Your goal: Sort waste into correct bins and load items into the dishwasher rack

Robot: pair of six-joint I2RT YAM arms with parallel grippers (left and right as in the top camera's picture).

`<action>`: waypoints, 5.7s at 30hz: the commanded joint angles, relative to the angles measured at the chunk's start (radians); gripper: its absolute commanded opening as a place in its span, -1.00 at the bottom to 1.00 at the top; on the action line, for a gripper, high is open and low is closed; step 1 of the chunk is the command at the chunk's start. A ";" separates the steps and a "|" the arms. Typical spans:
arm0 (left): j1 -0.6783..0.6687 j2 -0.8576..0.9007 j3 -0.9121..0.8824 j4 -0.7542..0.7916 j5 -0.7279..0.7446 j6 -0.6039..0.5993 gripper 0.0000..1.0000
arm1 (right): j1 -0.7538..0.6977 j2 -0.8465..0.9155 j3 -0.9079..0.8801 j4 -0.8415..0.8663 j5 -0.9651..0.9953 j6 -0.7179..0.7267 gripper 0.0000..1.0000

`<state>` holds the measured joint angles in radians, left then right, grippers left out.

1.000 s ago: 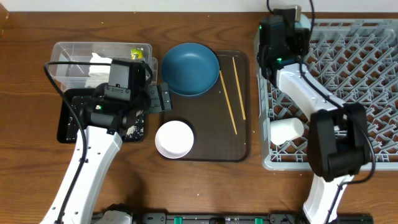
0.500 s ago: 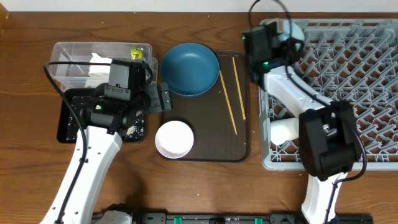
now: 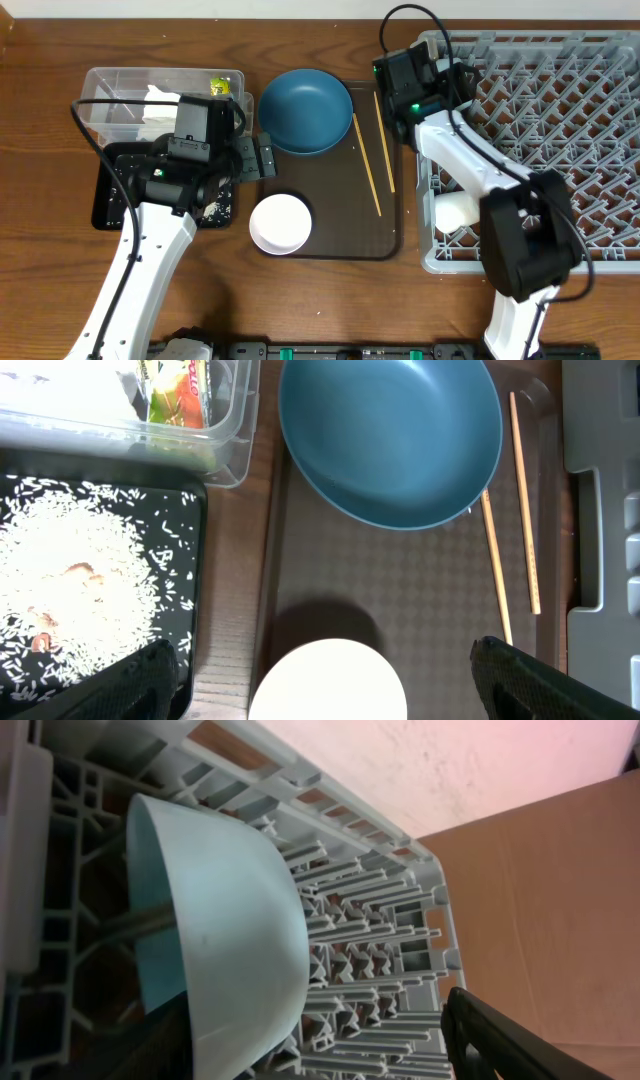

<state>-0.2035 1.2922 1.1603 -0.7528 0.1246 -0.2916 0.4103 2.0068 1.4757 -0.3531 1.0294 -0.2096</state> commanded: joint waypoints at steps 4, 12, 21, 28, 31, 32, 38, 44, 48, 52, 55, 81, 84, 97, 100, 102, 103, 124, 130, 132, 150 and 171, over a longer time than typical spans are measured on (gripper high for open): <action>0.005 0.001 0.018 -0.003 -0.005 0.002 0.91 | 0.005 -0.238 0.002 -0.145 -0.331 0.187 0.47; 0.005 0.001 0.018 -0.002 -0.005 0.002 0.92 | -0.004 -0.328 0.002 -0.283 -0.773 0.300 0.42; 0.005 0.001 0.018 -0.003 -0.005 0.002 0.92 | 0.062 -0.253 -0.001 -0.421 -1.273 0.457 0.33; 0.005 0.001 0.018 -0.002 -0.005 0.002 0.92 | 0.191 -0.135 -0.001 -0.404 -1.337 0.542 0.27; 0.009 -0.002 0.018 0.006 -0.006 0.004 0.92 | 0.238 -0.088 -0.001 -0.391 -1.336 0.592 0.15; 0.015 -0.003 0.018 0.004 -0.006 0.010 0.92 | 0.249 -0.072 -0.001 -0.391 -1.337 0.607 0.12; 0.117 -0.038 0.018 -0.009 -0.005 0.009 0.92 | 0.306 0.013 -0.001 -0.388 -1.368 0.636 0.01; 0.269 -0.087 0.018 -0.010 -0.005 0.009 0.92 | 0.346 0.040 -0.001 -0.380 -1.365 0.634 -0.07; 0.330 -0.089 0.018 -0.010 -0.005 0.009 0.92 | 0.363 0.047 -0.003 -0.385 -1.331 0.635 -0.47; 0.343 -0.085 0.018 -0.010 -0.005 0.009 0.92 | 0.368 0.049 -0.004 -0.384 -1.324 0.635 -0.81; 0.343 -0.085 0.018 -0.010 -0.005 0.009 0.92 | 0.368 0.049 -0.004 -0.389 -1.324 0.635 -0.97; 0.343 -0.085 0.018 -0.010 -0.005 0.009 0.92 | 0.158 -0.482 -0.003 -0.527 -0.558 0.595 -0.98; 0.343 -0.085 0.018 -0.010 -0.005 0.009 0.91 | 0.117 -0.496 -0.003 -0.526 -0.278 0.595 -0.98; 0.343 -0.085 0.018 -0.010 -0.005 0.009 0.92 | -0.071 -0.465 -0.003 -0.413 0.149 0.517 -0.98; 0.343 -0.085 0.018 -0.010 -0.005 0.009 0.92 | -0.119 -0.463 -0.003 -0.417 0.153 0.455 -0.97; 0.343 -0.085 0.018 -0.010 -0.005 0.009 0.92 | -0.146 -0.458 -0.003 -0.417 0.180 0.438 -0.97; 0.343 -0.085 0.018 -0.010 -0.005 0.009 0.92 | -0.158 -0.455 -0.003 -0.417 0.198 0.436 -0.98; 0.343 -0.085 0.018 -0.010 -0.005 0.009 0.92 | -0.261 -0.120 -0.003 0.332 0.230 -0.129 -0.98; 0.343 -0.085 0.018 -0.010 -0.005 0.009 0.92 | -0.295 -0.030 -0.003 0.441 0.158 -0.218 -0.97; 0.343 -0.085 0.018 -0.010 -0.005 0.009 0.92 | -0.307 0.005 -0.003 0.500 0.158 -0.316 -0.97; 0.343 -0.085 0.018 -0.010 -0.005 0.009 0.92 | -0.256 0.120 -0.003 0.726 0.113 -0.670 -0.98; 0.343 -0.085 0.018 -0.010 -0.005 0.009 0.92 | -0.114 0.122 -0.003 0.599 0.130 -0.670 -0.61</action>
<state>0.1349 1.2064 1.1603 -0.7597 0.1246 -0.2909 0.2695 2.1262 1.4708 0.2504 1.1408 -0.8822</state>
